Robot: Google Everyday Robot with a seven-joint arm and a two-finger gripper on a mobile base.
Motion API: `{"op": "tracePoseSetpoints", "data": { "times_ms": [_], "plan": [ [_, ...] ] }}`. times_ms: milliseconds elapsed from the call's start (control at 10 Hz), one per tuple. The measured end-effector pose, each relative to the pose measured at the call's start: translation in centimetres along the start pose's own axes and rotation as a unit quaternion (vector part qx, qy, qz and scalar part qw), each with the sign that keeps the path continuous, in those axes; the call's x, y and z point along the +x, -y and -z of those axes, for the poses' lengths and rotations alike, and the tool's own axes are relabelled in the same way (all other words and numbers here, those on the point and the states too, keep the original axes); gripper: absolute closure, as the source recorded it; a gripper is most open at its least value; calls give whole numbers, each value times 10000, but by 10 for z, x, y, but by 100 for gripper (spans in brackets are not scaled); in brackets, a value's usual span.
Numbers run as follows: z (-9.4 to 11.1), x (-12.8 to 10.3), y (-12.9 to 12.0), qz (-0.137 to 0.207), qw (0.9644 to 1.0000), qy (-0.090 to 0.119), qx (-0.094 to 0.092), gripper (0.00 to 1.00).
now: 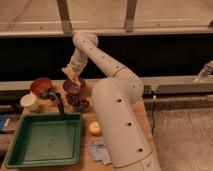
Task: Place banana in purple bowl
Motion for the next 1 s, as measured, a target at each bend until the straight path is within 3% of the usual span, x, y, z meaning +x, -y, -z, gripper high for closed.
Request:
{"op": "tracePoseSetpoints", "data": {
  "times_ms": [200,1000],
  "plan": [
    [0,0,-1,4,10000,-2,-1,21],
    [0,0,0,0,10000,-2,0,20]
  ]
}}
